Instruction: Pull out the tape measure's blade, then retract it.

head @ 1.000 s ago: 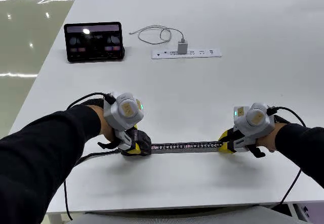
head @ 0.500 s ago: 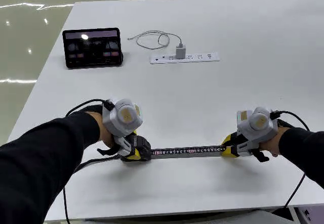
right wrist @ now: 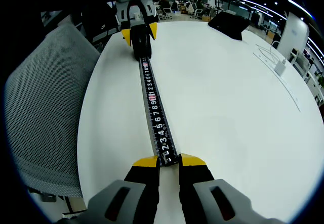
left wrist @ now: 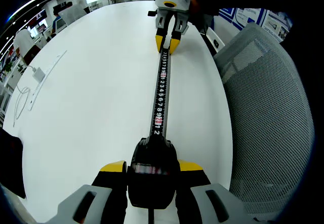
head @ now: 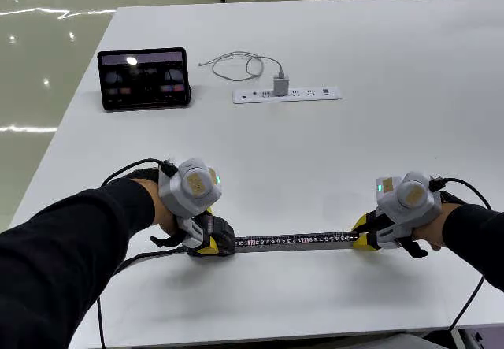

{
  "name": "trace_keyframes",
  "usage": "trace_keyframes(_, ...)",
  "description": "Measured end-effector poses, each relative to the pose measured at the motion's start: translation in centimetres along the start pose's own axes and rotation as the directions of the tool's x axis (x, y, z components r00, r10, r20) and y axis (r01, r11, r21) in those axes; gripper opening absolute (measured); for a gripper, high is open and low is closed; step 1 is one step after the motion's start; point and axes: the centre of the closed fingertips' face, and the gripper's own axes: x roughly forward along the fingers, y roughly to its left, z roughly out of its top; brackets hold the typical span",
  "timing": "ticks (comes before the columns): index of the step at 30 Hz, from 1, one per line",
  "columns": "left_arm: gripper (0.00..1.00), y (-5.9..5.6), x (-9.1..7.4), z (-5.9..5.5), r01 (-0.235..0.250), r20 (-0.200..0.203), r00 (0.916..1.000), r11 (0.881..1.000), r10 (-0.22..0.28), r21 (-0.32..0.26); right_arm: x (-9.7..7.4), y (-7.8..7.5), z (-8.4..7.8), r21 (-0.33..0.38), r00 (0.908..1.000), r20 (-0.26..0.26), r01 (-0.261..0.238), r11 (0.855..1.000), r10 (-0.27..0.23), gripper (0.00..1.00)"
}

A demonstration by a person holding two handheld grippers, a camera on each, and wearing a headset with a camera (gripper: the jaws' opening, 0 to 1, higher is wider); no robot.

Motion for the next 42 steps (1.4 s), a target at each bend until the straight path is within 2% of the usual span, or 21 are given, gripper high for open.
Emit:
trace_keyframes(10,0.33,0.03,0.01,-0.01,0.001,0.000,1.0000,1.000,-0.001,-0.002,-0.17,0.09,-0.01,0.016,1.0000,0.002,-0.001,1.000,0.001,0.09)
trace_keyframes(26,0.33,0.00,0.02,-0.08,-0.005,-0.005,1.0000,1.000,0.005,0.002,-0.16,0.29,0.17,-0.012,0.9998,-0.021,-0.004,1.000,0.004,0.10)
trace_keyframes(35,0.33,-0.11,0.02,-0.03,-0.008,0.002,1.0000,1.000,0.008,-0.001,-0.11,0.48,0.28,-0.002,0.9996,-0.030,0.001,1.000,-0.001,0.10)
trace_keyframes(40,0.33,-0.09,0.02,-0.04,-0.009,0.000,1.0000,1.000,0.009,0.001,-0.23,0.48,0.25,-0.058,0.9994,-0.035,0.002,0.998,-0.004,0.11)
trace_keyframes(42,0.33,-0.12,0.02,-0.05,-0.008,0.000,1.0000,1.000,0.008,0.003,-0.14,0.21,0.14,-0.041,0.9993,-0.036,0.003,0.999,-0.005,0.12)
